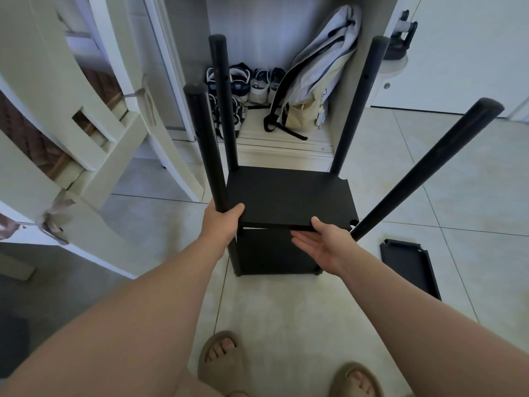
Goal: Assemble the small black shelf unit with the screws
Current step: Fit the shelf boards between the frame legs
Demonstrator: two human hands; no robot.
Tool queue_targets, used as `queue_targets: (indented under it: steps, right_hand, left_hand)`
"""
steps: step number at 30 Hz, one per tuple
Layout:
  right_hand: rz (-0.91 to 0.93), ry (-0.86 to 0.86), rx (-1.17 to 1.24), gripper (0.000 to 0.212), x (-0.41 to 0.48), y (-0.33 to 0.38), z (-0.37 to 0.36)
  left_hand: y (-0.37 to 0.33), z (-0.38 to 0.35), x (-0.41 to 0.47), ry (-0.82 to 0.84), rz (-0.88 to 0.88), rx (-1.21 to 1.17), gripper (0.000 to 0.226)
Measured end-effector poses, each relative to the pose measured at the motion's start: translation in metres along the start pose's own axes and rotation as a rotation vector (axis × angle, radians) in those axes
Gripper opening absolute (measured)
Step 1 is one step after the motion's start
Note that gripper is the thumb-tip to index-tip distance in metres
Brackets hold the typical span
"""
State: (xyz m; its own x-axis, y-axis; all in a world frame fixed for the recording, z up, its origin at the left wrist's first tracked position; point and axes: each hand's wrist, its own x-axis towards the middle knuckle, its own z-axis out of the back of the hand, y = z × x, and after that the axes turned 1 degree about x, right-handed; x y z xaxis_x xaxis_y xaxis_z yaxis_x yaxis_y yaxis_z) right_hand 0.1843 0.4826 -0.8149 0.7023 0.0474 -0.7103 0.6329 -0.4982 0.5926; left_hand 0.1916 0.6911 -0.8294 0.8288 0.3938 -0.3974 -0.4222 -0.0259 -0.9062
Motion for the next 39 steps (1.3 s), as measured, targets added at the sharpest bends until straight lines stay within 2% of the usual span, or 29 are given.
queue_targets:
  steps: [5, 7, 9, 11, 13, 15, 19, 22, 25, 27, 29, 32, 36, 39]
  right_hand:
    - [-0.035, 0.001, -0.18, 0.042, -0.009, 0.011, 0.003]
    - [-0.034, -0.007, -0.367, 0.044, -0.018, 0.018, 0.008]
    - [0.05, -0.053, -0.623, 0.039, -0.029, 0.027, 0.012]
    - [0.269, -0.117, -0.928, 0.032, -0.044, 0.039, 0.018]
    - [0.572, -0.16, -1.174, 0.023, -0.061, 0.052, 0.023]
    - [0.827, -0.13, -1.216, 0.018, -0.081, 0.062, 0.029]
    - [1.33, -0.089, -1.338, 0.026, -0.115, 0.074, 0.045]
    - [1.703, -0.147, -1.398, 0.028, -0.132, 0.079, 0.066]
    - [1.875, -0.251, -1.47, 0.033, -0.141, 0.078, 0.086]
    - [1.837, -0.346, -1.583, 0.043, -0.14, 0.076, 0.095]
    - [1.684, -0.438, -1.736, 0.053, -0.134, 0.074, 0.102]
    - [1.423, -0.471, -1.923, 0.06, -0.121, 0.069, 0.109]
    - [1.234, -0.444, -1.976, 0.054, -0.097, 0.069, 0.111]
    - [1.051, -0.345, -2.049, 0.036, -0.072, 0.073, 0.112]
  left_hand:
    - [-0.006, -0.002, 0.0, -0.029, -0.011, -0.014, 0.048]
    - [-0.011, -0.003, 0.001, -0.042, -0.022, -0.007, 0.048]
    - [-0.019, -0.002, 0.001, -0.063, -0.043, 0.011, 0.046]
    - [-0.031, -0.006, 0.001, -0.074, -0.069, 0.041, 0.041]
    - [-0.044, -0.013, -0.001, -0.075, -0.114, 0.083, 0.039]
    - [-0.058, -0.024, -0.005, -0.064, -0.198, 0.151, 0.041]
    - [-0.079, -0.05, -0.017, -0.038, -0.386, 0.346, 0.052]
    - [-0.085, -0.069, -0.027, -0.042, -0.432, 0.577, 0.055]
    - [-0.083, -0.089, -0.041, -0.056, -0.485, 0.779, 0.063]
    - [-0.079, -0.103, -0.049, -0.052, -0.54, 0.903, 0.066]
    - [-0.071, -0.116, -0.057, -0.012, -0.563, 1.002, 0.069]
    - [-0.058, -0.132, -0.065, 0.044, -0.564, 1.13, 0.072]
    - [-0.04, -0.146, -0.071, 0.092, -0.61, 1.258, 0.071]
    - [-0.027, -0.156, -0.073, 0.117, -0.637, 1.268, 0.07]
